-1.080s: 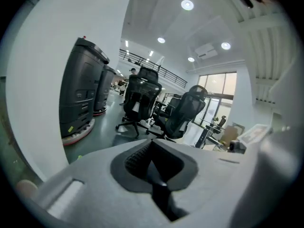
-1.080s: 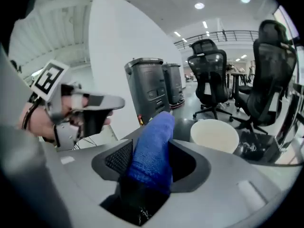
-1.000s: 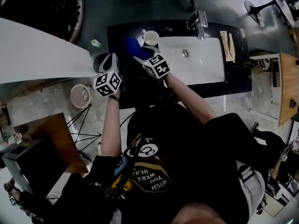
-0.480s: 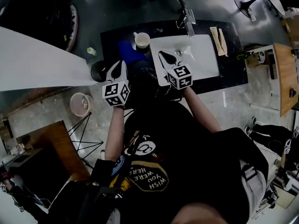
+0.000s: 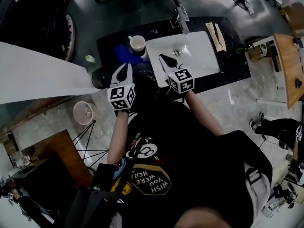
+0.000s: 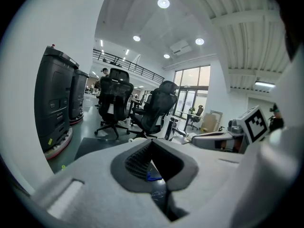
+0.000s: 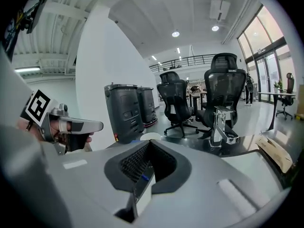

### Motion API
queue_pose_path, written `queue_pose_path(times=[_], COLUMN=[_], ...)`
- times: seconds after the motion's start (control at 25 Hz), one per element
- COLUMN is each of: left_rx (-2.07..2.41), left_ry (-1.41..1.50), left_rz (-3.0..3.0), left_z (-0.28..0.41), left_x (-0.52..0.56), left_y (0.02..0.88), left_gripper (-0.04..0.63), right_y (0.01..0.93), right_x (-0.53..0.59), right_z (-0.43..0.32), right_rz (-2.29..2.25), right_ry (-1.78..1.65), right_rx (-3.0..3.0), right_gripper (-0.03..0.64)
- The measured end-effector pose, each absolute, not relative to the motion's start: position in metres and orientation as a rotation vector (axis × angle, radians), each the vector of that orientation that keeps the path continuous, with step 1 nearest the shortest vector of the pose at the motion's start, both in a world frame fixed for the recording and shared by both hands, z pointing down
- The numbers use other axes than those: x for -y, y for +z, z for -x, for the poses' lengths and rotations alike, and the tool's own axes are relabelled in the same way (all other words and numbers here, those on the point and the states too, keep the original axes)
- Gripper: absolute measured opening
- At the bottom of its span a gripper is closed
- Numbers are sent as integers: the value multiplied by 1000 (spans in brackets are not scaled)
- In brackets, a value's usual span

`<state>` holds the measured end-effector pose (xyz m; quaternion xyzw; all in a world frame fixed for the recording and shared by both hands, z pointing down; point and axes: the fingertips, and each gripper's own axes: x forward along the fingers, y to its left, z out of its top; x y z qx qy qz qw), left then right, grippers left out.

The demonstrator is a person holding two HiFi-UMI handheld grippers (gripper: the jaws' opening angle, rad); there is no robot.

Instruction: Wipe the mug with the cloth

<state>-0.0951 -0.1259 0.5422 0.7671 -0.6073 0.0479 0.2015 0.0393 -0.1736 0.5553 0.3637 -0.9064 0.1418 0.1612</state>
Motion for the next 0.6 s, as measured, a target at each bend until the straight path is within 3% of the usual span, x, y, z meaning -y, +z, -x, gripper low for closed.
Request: queue_pose_path(times=[0.6], left_rx=[1693], left_ry=[124], left_rz=[-2134], left_z=[92], left_x=[124], left_y=[540], left_gripper=[3], right_y=[551], right_x=[169], right_z=[-35], right_rz=[-1010], right_ry=[405], right_rx=[2611], right_gripper=[2])
